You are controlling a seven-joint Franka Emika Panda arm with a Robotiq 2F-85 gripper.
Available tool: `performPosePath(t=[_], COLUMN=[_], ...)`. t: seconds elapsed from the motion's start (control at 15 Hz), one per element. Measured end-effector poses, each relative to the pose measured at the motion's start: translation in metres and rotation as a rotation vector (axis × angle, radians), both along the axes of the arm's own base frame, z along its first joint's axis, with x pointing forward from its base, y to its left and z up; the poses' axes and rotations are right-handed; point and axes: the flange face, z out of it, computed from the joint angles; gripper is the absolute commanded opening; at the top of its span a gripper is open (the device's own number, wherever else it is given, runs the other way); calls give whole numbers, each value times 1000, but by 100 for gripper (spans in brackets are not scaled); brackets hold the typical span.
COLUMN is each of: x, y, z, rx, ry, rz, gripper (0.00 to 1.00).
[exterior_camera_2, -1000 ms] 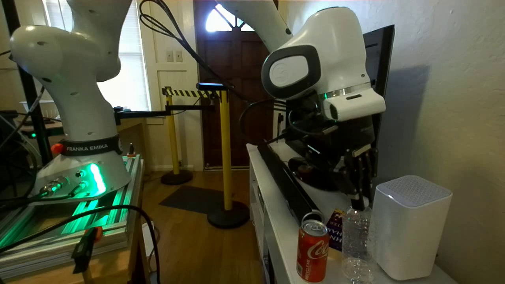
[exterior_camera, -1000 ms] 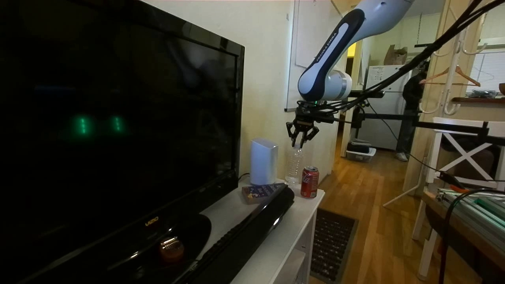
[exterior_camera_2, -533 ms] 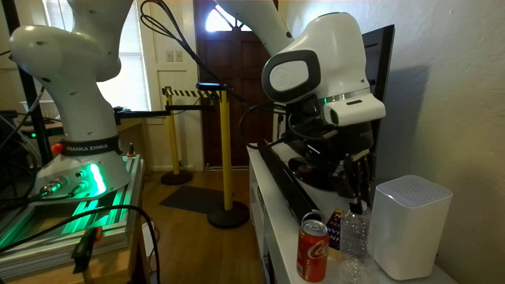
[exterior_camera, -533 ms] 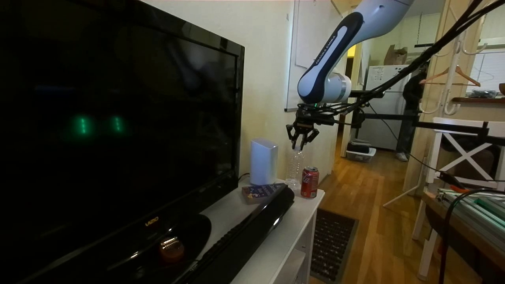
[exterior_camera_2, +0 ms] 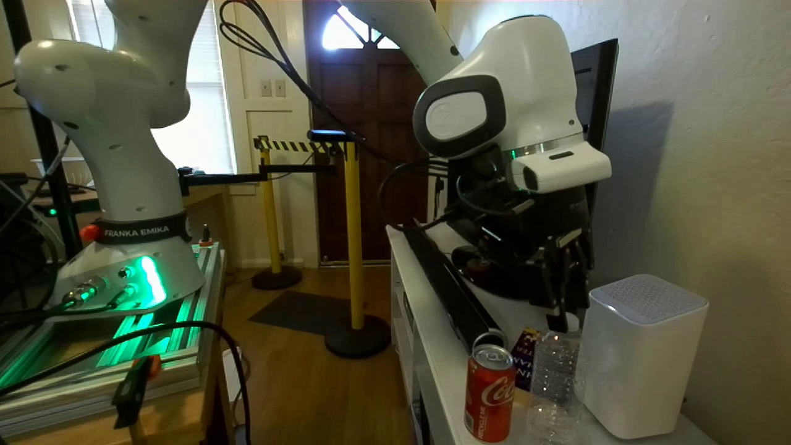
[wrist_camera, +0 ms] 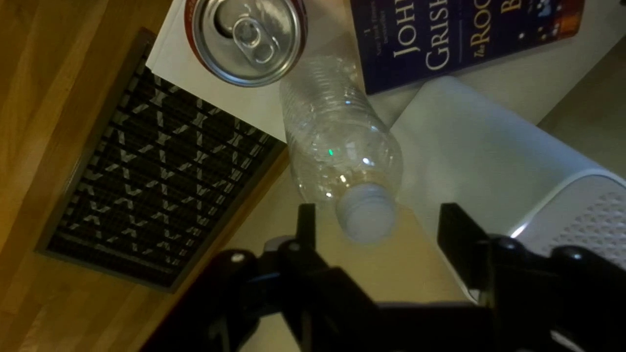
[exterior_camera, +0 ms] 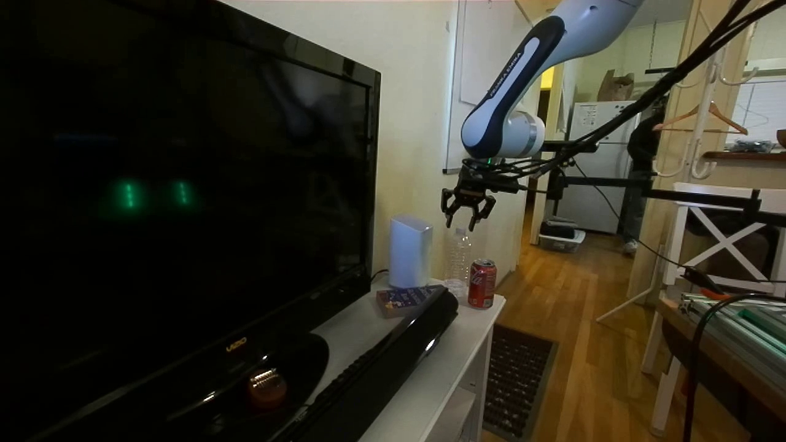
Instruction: Move the clear bottle to the right.
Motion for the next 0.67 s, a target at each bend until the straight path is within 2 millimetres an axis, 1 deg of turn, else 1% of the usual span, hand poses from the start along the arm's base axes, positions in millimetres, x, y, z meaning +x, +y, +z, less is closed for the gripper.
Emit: performPosePath(t=[0.13, 0.27, 0.4, 0.53, 0.67], x=[1, 1, 3, 10, 17], y=[-2, -3, 2, 22, 52], z=[6, 14, 27, 43, 62], rx=[-9, -24, -34, -30, -19], ry=[-6, 12, 64, 134, 190], rz=[4, 18, 60, 152, 251], gripper=[100, 100, 100, 100, 100])
